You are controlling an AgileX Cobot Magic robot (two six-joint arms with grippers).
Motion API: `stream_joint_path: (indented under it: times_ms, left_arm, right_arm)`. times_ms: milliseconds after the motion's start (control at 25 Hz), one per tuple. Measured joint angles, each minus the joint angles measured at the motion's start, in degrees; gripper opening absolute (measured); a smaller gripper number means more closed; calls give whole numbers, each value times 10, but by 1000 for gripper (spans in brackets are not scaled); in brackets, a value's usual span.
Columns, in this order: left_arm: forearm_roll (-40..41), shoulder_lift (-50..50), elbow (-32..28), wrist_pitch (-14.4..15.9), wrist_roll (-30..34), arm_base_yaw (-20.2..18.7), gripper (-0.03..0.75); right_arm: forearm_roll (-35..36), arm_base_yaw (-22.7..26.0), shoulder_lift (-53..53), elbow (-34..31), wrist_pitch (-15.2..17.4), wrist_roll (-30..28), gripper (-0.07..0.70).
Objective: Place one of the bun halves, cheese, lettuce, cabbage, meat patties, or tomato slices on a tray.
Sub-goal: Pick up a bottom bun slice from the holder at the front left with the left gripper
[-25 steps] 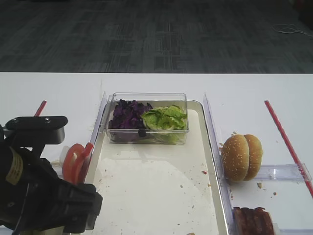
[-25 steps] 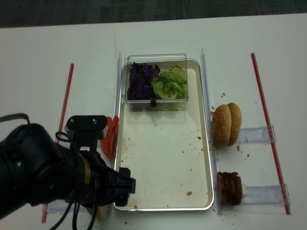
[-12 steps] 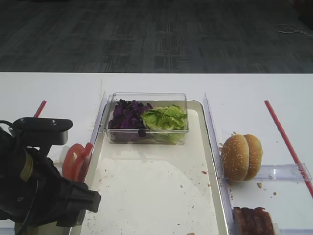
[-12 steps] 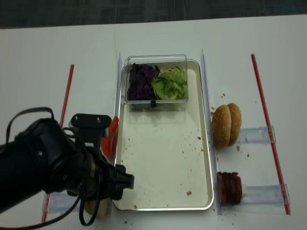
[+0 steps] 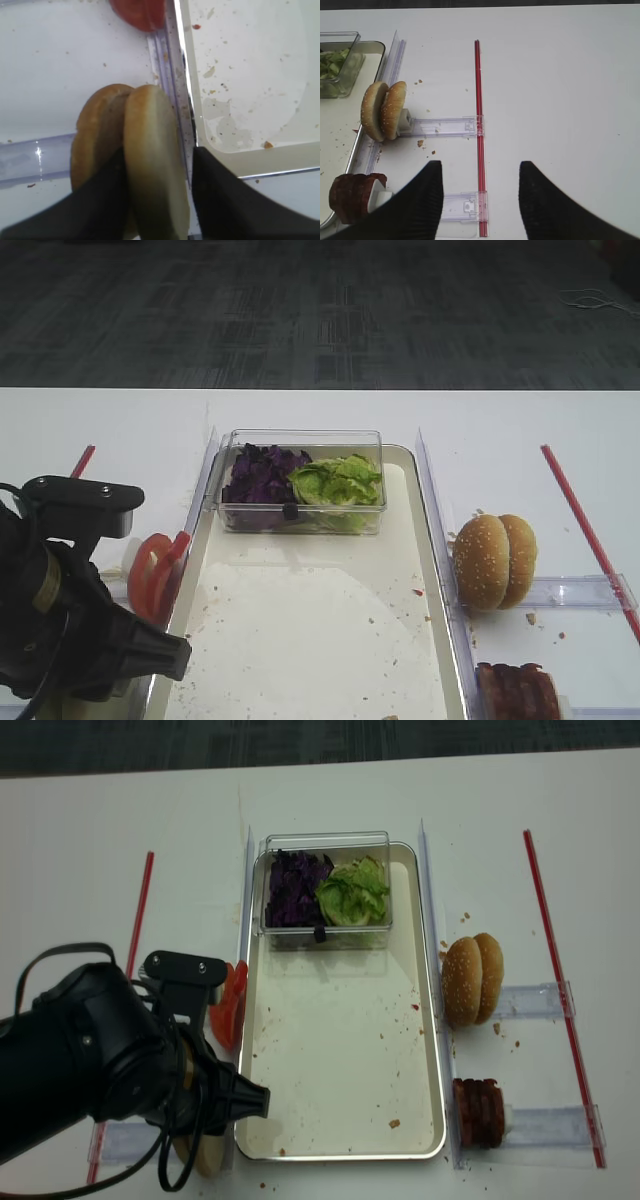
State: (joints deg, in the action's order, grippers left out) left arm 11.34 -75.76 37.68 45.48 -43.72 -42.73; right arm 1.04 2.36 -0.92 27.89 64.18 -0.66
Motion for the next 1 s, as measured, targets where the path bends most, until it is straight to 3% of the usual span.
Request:
stream_joint_path:
  times_ms: [440,760,1000]
  left_arm:
    - [4,0,0,8,0,0,136]
    - [4,0,0,10,0,0,107]
    - [4,12,34,29,0,0,99]
  right_arm:
    - [0,0,0,0,0,-1,397]
    - [0,0,0,0,0,-1,397]
    - [0,0,0,0,0,-2,397]
